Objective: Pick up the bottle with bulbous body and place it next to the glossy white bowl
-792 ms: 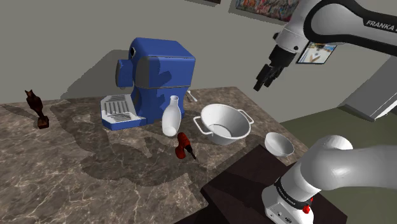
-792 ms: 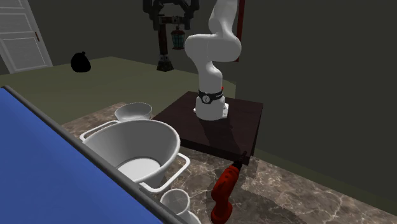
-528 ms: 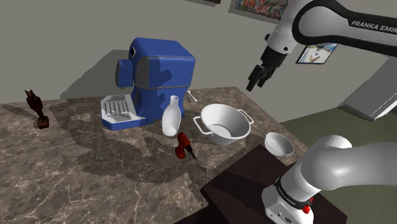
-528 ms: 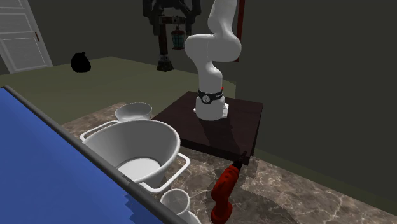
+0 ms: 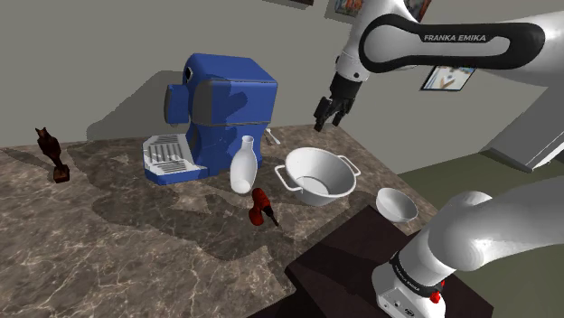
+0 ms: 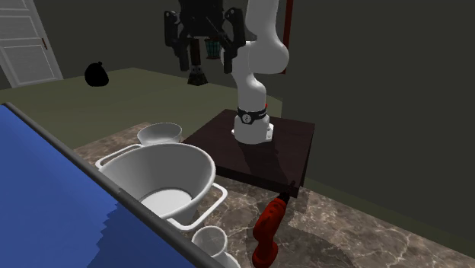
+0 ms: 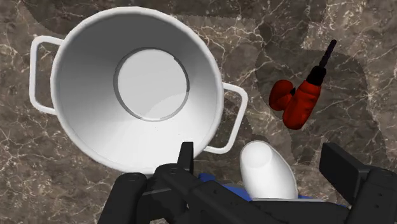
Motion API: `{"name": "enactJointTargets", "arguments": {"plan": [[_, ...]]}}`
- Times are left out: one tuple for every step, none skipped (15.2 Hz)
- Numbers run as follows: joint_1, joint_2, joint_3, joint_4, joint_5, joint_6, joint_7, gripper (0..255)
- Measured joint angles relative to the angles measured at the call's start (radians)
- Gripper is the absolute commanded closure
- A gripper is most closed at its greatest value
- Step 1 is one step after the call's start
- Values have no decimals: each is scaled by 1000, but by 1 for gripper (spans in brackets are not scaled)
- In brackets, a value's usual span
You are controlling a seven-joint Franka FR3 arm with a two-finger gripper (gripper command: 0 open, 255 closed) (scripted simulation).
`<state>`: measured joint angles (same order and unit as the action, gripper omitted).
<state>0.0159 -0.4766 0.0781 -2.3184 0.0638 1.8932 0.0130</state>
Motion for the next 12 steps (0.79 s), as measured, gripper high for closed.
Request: {"name": "enactJointTargets", "arguments": {"plan": [[0, 39, 7, 18, -2, 18, 8, 0], [3, 82, 19, 41, -2, 34, 23, 0], [8, 124, 32, 63, -3, 52, 40, 0], [9, 161, 39, 81, -6, 67, 50, 0], [10, 199, 47, 102, -9, 80, 61, 0], [10, 241, 52, 130, -15, 91, 69, 0], [12, 284, 60, 162, -20, 98, 82, 0], [16, 323, 68, 180, -26, 115, 96, 0], [19, 364, 76, 206, -33, 126, 111, 0], [21, 396, 80, 230, -39, 130, 119, 0], [26, 438, 87, 269, -47, 129, 136, 0], [29, 481, 92, 306, -56, 131, 148, 0]]}}
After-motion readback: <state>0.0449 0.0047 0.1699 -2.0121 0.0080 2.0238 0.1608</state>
